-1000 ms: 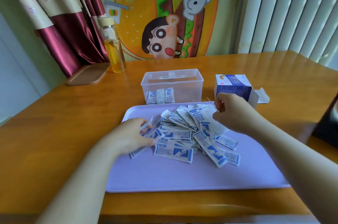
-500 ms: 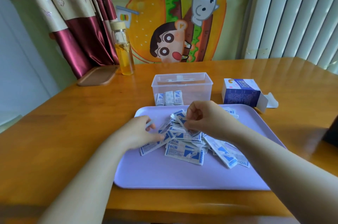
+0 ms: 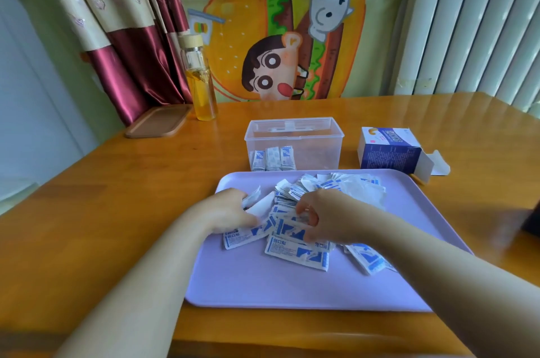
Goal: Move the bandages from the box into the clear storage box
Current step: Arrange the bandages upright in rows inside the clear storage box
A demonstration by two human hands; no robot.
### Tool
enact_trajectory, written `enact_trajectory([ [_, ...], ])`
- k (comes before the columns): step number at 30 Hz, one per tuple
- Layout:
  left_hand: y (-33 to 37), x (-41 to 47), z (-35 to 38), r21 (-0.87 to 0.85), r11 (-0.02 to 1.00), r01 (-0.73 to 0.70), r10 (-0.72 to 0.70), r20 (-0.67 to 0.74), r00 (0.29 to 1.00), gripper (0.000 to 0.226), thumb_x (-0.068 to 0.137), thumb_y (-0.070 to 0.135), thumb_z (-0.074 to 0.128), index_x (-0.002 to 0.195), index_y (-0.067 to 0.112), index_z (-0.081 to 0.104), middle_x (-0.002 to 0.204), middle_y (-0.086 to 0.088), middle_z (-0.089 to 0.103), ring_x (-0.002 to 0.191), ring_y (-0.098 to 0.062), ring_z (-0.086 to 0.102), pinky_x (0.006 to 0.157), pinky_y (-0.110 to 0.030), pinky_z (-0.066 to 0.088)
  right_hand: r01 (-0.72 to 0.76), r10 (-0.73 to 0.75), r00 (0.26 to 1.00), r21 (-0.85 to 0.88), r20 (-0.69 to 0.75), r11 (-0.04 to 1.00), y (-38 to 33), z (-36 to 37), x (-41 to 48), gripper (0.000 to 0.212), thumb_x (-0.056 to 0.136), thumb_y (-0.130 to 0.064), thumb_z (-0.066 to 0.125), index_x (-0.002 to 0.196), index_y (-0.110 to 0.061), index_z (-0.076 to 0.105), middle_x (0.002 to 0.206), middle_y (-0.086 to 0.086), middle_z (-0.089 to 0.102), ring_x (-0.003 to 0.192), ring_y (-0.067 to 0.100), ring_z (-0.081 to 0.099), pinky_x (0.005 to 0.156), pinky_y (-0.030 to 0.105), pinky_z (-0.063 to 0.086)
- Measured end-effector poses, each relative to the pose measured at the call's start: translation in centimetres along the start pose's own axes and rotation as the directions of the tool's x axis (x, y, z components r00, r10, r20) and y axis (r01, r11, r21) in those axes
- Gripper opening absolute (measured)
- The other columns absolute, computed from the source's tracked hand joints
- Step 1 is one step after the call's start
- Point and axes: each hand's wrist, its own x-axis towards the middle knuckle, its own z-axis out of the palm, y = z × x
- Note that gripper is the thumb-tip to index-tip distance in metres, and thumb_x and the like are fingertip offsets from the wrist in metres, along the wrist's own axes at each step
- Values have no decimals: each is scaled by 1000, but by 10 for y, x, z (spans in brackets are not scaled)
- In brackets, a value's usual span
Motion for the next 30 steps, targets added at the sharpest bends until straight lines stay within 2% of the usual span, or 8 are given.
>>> enact_trajectory([
  [5,-8,-12,-12,-111,985,-133,100,-261,960,23,85,15,63,67,20,48,65,3,46,54,-12,38,48,-26,25,-28,28,1000,-58,5,998,1,2,7,41,79,-28,69,116,-16,57,99,-1,44,86,14,44,78,28,43],
  [8,-11,-23,-10,-23,976,-215,210,-139,968,7,83,14,66,79,15,60,73,11,55,61,-8,46,56,-24,36,-40,40,999,-26,4,999,2,-2,8,31,80,-24,68,105,-6,63,92,6,57,78,17,46,67,28,40],
  [11,-13,-28,-8,5,983,-181,181,61,982,15,77,30,76,81,26,62,84,9,65,78,-12,59,69,-26,45,-54,54,999,39,-4,998,4,-5,8,29,82,-27,68,106,-12,63,87,-4,53,78,15,50,57,19,36],
  [16,-9,-23,-12,-83,980,-181,180,-16,983,39,73,62,65,87,25,71,94,1,69,89,-18,61,79,-37,48,-67,67,998,-9,3,998,7,-5,9,34,82,-32,68,111,-14,63,95,-2,58,83,14,51,60,18,36],
  [19,-5,-21,-5,-70,985,-158,158,-6,987,36,79,48,68,104,23,62,103,14,60,89,-4,55,72,-21,44,-78,78,997,13,14,997,8,-5,9,29,82,-29,68,104,-10,65,100,4,65,81,14,52,61,19,38],
  [22,-3,-16,4,-19,987,-160,160,18,987,28,78,40,73,91,24,54,98,12,58,73,-1,48,59,-20,35,-89,90,996,52,-7,995,11,-6,10,26,81,-26,69,99,-7,65,93,6,65,75,14,50,57,18,36],
  [27,-1,-15,8,-73,989,-126,129,32,991,33,77,34,76,102,20,60,99,7,66,88,-10,61,77,-28,49,-105,135,986,258,-103,960,24,-19,8,14,79,-23,73,88,-15,66,75,-2,67,61,10,54,54,20,40],
  [30,-5,-15,5,-84,992,-94,93,-14,996,23,77,30,77,84,20,57,76,8,60,66,-7,54,55,-22,39,-88,158,968,328,-194,941,28,-27,6,11,79,-21,73,87,-13,71,75,3,70,62,13,54,56,24,40],
])
